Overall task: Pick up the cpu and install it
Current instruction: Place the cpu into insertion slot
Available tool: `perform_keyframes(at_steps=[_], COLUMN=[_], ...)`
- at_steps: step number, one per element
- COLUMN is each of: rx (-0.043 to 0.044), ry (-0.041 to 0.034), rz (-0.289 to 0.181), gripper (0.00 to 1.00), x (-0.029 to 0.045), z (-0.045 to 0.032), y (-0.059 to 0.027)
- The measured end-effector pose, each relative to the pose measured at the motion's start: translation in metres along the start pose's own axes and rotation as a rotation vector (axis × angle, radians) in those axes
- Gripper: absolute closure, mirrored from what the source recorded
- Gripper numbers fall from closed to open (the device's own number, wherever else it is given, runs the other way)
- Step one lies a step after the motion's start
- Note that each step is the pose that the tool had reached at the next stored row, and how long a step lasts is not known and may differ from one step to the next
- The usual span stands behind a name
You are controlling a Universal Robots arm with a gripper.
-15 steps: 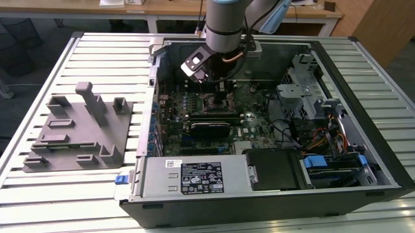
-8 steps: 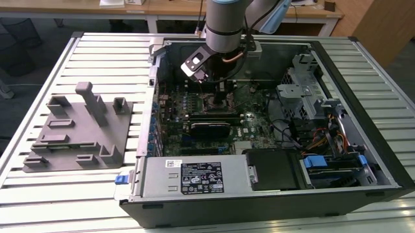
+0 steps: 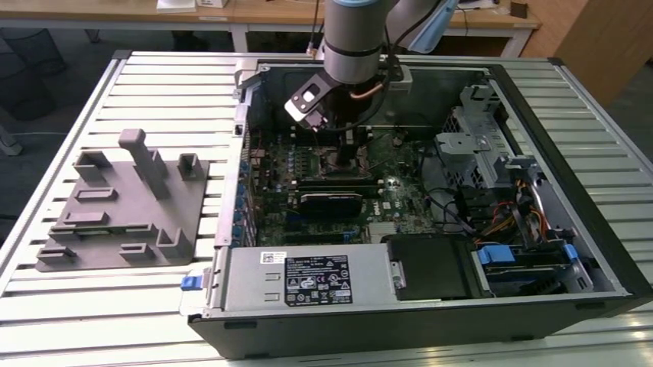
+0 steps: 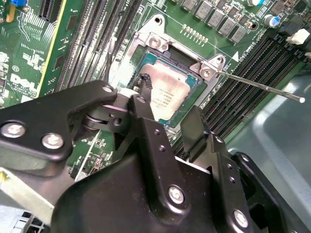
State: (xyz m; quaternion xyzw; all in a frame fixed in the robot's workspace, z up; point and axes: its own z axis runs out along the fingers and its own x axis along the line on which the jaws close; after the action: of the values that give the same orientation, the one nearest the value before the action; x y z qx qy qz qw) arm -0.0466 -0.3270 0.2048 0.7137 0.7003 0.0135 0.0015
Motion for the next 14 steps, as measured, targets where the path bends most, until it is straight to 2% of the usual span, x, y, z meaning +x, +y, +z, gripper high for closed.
perform_keyframes(at_steps=[1, 2, 14], rx=[-0.0001, 0.0000, 0.0000], ry=[0.0000, -0.0001, -0.0002], rz=[0.000, 0.000, 0.000], gripper=[0.54, 0.48, 0.48], x=[-0.0002, -0.0004, -0.0012], z=[0.0000, 0.0000, 0.0000], y=[0.0000, 0.0000, -0.0001])
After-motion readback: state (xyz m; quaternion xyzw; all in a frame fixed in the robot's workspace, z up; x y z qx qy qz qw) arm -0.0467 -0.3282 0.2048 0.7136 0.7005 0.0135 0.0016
